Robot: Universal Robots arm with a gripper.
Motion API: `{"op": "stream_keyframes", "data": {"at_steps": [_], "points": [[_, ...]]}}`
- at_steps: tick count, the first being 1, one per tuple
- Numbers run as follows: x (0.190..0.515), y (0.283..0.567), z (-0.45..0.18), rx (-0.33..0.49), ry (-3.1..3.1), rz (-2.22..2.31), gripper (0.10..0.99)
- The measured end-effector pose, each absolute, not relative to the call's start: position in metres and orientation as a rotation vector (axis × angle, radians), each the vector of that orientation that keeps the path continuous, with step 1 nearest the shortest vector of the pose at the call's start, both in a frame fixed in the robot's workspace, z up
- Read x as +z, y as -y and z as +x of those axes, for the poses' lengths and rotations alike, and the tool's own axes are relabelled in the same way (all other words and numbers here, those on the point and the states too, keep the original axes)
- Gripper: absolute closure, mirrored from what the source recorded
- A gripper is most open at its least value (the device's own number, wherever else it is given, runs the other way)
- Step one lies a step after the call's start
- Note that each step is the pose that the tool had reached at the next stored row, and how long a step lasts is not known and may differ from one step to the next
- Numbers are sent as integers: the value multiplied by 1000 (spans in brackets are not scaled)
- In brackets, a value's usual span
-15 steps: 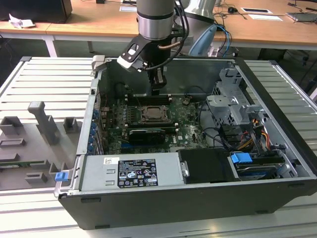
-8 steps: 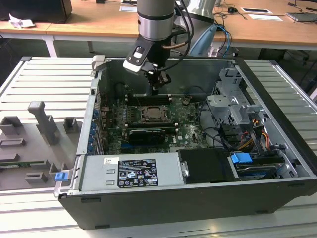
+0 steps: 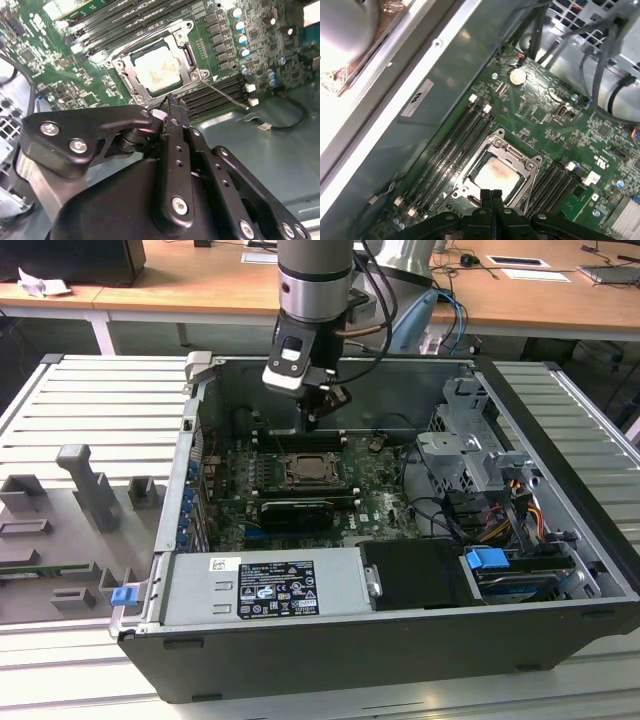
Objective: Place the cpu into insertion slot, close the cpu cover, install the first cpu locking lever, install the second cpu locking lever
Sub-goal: 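Install the first cpu locking lever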
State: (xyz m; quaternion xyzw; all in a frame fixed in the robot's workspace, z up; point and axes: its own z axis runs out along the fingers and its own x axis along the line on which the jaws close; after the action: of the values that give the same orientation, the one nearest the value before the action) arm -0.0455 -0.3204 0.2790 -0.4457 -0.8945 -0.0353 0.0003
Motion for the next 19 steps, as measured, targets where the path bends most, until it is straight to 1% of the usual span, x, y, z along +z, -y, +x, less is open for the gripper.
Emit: {"op": "stream_keyframes", "data": {"at_steps": [19], "points": [[279, 320, -46, -109, 2972, -980, 980]]}}
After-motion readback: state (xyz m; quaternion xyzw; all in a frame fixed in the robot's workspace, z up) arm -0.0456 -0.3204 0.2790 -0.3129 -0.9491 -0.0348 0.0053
